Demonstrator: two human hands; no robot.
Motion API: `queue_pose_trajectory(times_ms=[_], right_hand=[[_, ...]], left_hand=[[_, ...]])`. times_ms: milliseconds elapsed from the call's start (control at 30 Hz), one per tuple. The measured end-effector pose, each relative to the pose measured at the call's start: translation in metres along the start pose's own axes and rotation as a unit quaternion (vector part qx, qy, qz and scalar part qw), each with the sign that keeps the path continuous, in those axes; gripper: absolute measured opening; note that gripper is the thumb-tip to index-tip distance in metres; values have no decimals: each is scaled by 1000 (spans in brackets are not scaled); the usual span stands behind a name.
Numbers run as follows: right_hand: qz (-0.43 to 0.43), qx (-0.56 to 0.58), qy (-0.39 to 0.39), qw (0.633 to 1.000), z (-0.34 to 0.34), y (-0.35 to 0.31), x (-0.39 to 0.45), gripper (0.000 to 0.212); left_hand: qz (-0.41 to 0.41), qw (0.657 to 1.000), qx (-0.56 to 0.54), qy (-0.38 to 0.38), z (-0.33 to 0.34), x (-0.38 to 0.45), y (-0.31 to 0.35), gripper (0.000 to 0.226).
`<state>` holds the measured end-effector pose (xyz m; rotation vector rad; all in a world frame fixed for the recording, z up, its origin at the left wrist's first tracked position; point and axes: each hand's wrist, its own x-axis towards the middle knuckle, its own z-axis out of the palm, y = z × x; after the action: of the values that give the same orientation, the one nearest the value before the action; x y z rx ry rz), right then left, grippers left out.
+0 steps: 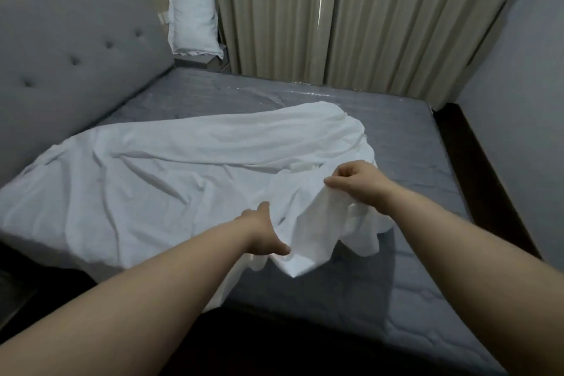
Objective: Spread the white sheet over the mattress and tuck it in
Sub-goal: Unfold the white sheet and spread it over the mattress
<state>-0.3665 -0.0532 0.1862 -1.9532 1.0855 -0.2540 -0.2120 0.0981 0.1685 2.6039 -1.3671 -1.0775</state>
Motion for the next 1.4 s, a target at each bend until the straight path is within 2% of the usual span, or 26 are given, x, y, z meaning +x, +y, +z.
queue_pose_trajectory(times_ms=[67, 100, 200, 233, 300, 367, 433, 533, 600, 667, 800, 867, 933, 1000, 1033, 1133, 1200, 1267, 1333, 1400], right_hand=[[-40, 28, -42, 998, -14, 7, -4, 35], [-60, 33, -64, 996, -11, 5, -6, 33], [-94, 63, -95, 989, -34, 35, -8, 18], [-90, 89, -93, 988, -49, 54, -8, 13], [-81, 103, -88, 988, -72, 89, -5, 14], [-81, 4, -73, 994, -84, 116, -1, 18], [-100, -118, -50, 987, -85, 135, 5, 18], [-98, -187, 48, 976, -82, 151, 18, 22], [-45, -189, 89, 977, -96, 165, 27, 28], [13, -201, 131, 971, -122, 197, 36, 26], [127, -262, 218, 931, -206, 272, 33, 29], [194, -245, 273, 910, -256, 295, 26, 31], [227, -173, 321, 903, -294, 300, 22, 33], [169, -107, 346, 917, -300, 282, 20, 32], [125, -89, 327, 932, -293, 264, 20, 32], [6, -138, 152, 979, -252, 213, 20, 50], [-18, -190, 78, 978, -222, 199, 16, 31], [-34, -199, 61, 978, -198, 195, 10, 31], [-45, -198, 55, 978, -184, 193, 4, 30], [-72, -214, 44, 973, -180, 196, 0, 31]], left_hand=[[28, 998, -55, 31, 11, 6, 42, 113], [48, 994, -82, 48, 14, 9, 53, 107], [69, 982, -140, 105, 36, 25, 127, 46], [60, 979, -155, 115, 46, 28, 153, 35], [52, 975, -177, 124, 58, 33, 187, 27], [45, 964, -218, 145, 61, 34, 202, 17], [31, 953, -246, 175, 63, 33, 213, 17], [36, 955, -224, 193, 67, 25, 220, 27], [35, 957, -203, 205, 65, 19, 220, 33], [33, 956, -201, 213, 63, 14, 218, 30], [13, 949, -214, 231, 61, 5, 205, 25], [-6, 946, -209, 247, 64, 4, 197, 24], [-31, 946, -191, 260, 69, 7, 192, 26], [-83, 957, -139, 239, 77, 14, 192, 32], [-114, 964, -107, 216, 82, 17, 194, 34], [-136, 982, -40, 124, 96, 25, 217, 44], [-83, 989, -67, 105, 107, 29, 247, 63], [-10, 989, -111, 98, 117, 36, 282, 84], [11, 986, -143, 80, 128, 47, 309, 95], [-7, 986, -144, 82, 135, 58, 323, 78]])
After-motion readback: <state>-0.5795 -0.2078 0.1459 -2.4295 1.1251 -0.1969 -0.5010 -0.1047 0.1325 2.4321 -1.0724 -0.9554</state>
